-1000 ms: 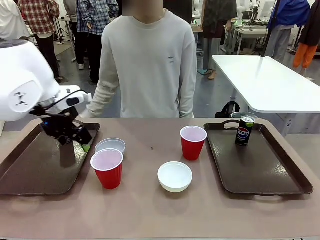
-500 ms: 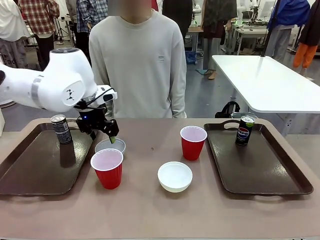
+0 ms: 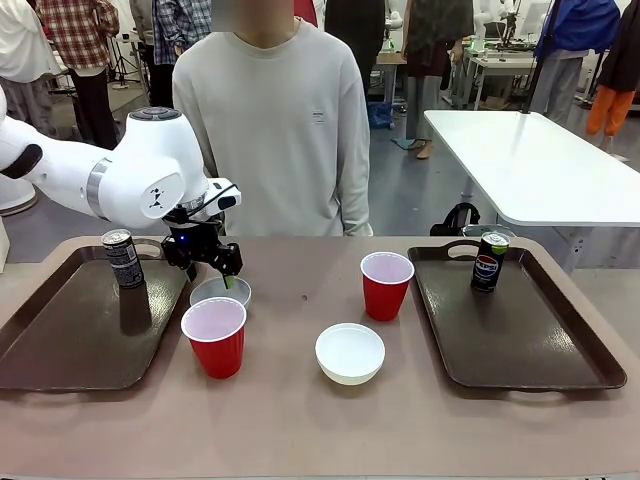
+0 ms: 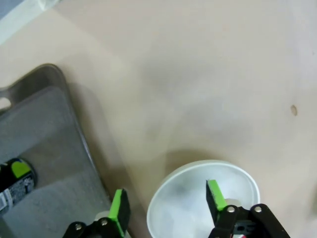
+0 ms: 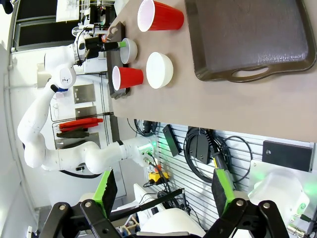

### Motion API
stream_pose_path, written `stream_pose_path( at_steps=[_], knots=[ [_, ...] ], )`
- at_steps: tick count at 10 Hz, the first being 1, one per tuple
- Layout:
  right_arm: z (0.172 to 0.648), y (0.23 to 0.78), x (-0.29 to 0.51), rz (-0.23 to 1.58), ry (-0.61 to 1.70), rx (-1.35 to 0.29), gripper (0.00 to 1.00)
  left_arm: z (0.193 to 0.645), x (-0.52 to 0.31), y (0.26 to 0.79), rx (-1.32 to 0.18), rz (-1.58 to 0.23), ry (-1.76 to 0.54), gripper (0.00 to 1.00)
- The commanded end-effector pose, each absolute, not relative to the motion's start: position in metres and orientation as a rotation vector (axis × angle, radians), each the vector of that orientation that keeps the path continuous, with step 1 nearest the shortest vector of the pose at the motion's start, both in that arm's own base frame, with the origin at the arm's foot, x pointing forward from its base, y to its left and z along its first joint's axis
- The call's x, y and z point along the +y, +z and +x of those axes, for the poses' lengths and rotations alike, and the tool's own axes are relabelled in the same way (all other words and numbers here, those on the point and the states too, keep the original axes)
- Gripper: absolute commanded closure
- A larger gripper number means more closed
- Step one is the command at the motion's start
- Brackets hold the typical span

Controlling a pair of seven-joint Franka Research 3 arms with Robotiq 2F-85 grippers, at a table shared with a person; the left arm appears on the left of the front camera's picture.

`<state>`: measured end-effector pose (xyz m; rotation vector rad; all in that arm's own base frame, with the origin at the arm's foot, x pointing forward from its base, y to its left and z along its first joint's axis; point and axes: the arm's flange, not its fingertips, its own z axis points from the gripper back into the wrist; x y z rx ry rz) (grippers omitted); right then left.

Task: Prepare tableware on both trays.
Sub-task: Pick up a Picnic Bowl from the table and place it on a Handle tray.

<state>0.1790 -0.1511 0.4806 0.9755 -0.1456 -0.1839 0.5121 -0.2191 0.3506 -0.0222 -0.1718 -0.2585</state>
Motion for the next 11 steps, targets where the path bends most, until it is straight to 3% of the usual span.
stream_pose_path(
  at_steps=[1, 2, 11],
  knots=[
    [0.179, 0.481, -0.151, 0.992, -0.165, -0.153, 0.00, 0.517, -0.218, 0.354, -0.173, 0.000, -0.219, 0.73],
    [0.179, 0.481, -0.151, 0.992, -0.165, -0.153, 0.00, 0.517, -0.216, 0.354, -0.170, -0.001, -0.215, 1.00],
    [0.179, 0.481, -0.151, 0.992, -0.165, -0.153, 0.00, 0.508, -0.207, 0.359, -0.149, 0.006, -0.216, 1.00]
  ],
)
